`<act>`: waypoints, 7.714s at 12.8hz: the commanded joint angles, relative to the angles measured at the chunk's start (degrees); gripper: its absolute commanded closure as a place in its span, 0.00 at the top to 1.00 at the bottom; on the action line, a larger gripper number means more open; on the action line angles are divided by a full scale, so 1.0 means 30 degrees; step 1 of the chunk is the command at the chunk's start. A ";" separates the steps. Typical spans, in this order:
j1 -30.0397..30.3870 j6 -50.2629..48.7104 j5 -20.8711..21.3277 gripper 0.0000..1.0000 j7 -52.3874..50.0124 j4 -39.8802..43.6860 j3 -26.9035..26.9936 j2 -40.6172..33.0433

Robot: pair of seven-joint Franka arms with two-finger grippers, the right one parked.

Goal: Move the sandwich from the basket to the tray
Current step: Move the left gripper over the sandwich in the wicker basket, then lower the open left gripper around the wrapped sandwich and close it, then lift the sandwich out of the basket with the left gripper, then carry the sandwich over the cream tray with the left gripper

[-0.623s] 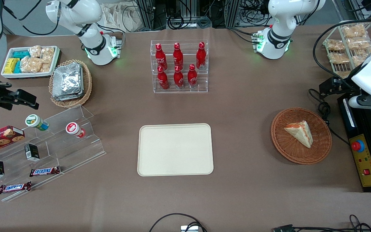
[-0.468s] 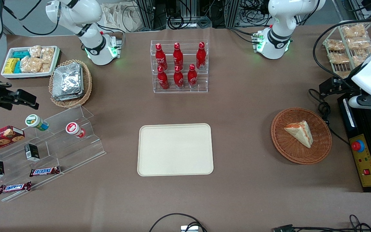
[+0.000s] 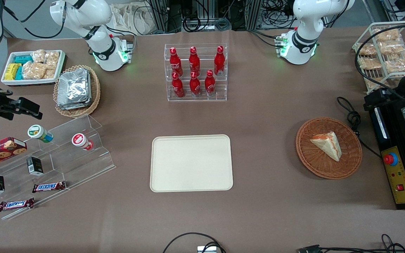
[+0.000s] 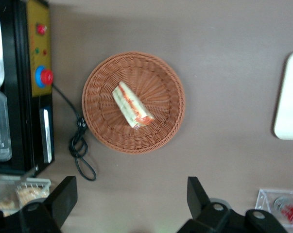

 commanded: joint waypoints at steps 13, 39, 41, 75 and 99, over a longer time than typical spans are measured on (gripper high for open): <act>0.1342 1.3153 0.0407 1.00 -0.9531 -1.3820 -0.0090 -0.2515; 0.1753 2.2616 0.0056 1.00 -1.4486 -1.7015 -0.0149 0.2494; 0.1753 2.3145 0.0056 1.00 -1.4457 -1.6986 -0.0149 0.2934; -0.1289 0.9117 0.3099 0.20 -0.9498 -0.3750 -0.6623 0.3986; -0.9347 1.0487 0.8257 0.22 -1.6596 0.1061 -0.6565 1.2630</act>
